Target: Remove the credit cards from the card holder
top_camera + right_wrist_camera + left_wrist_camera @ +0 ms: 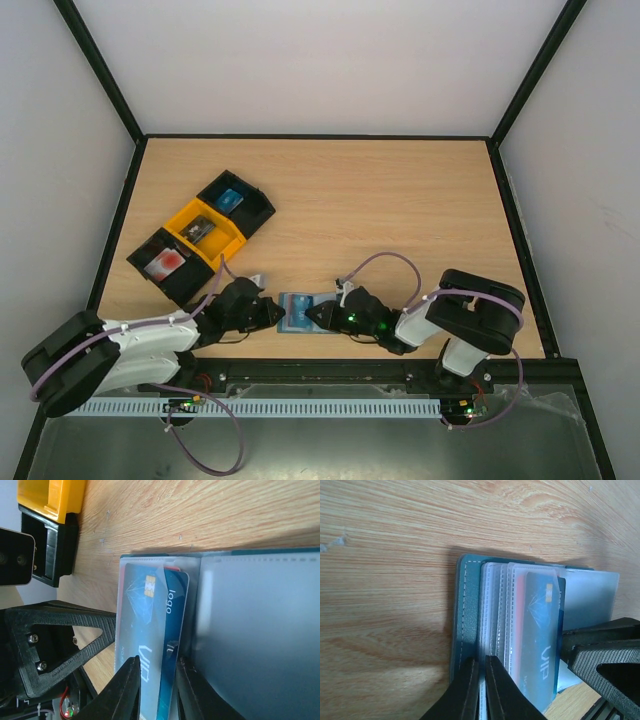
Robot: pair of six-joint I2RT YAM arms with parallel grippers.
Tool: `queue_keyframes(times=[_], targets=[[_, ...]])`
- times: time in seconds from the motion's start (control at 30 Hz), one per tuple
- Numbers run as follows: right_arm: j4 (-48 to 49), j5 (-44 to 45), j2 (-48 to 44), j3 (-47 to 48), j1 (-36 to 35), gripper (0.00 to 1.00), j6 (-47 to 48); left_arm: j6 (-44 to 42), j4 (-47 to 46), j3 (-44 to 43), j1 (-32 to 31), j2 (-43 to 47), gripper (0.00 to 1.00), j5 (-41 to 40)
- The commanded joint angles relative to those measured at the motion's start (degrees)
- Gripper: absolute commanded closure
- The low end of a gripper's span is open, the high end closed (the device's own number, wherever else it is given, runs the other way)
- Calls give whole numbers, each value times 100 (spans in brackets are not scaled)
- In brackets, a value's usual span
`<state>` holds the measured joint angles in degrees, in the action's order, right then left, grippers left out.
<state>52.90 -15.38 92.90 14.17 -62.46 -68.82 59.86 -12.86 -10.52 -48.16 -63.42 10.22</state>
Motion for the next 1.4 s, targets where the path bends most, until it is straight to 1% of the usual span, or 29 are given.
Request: queue_keyframes(times=[0.0,0.1,0.23,0.3,0.43,0.53,0.6,0.67,0.77,0.97,1.03,1.1,1.17,1.27,1.37], targets=[[366,-7,138,-91,1,80,-103,107,-93,262,-84,-54,94,-45],[493,209,53,-223,3,84,-138,94,105,245,-89,29,94,-134],[589,417,-137,-371,5,97,-137,166,184,312,-106,205,95,-195],[571,482,-251,-401,5,98,-113,275,99,399,-129,306,95,-188],[433,646,-442,-456,5,98,-75,448,-36,541,-171,397,95,-195],[354,459,-452,-385,5,98,-32,516,0,550,-202,457,95,-195],[460,289,-356,-346,5,93,-84,582,66,525,-228,523,95,-194],[667,158,-226,-334,5,88,-180,632,316,401,-228,656,90,-264],[793,-14,39,-222,0,84,-202,706,615,216,-229,967,83,-345],[1413,-195,616,-223,1,85,-404,739,1074,-73,-235,1559,76,-530],[1598,-228,750,-242,5,84,-454,745,1020,-77,-237,1570,74,-499],[1783,-284,891,-252,5,85,-515,723,735,-29,-233,1481,73,-364],[1988,-336,1018,-283,5,85,-601,689,454,36,-237,1317,75,-251],[2300,-361,1170,-350,4,85,-703,603,201,100,-237,959,82,-209],[2395,-361,1270,-354,-2,84,-727,510,239,83,-235,564,87,-234]])
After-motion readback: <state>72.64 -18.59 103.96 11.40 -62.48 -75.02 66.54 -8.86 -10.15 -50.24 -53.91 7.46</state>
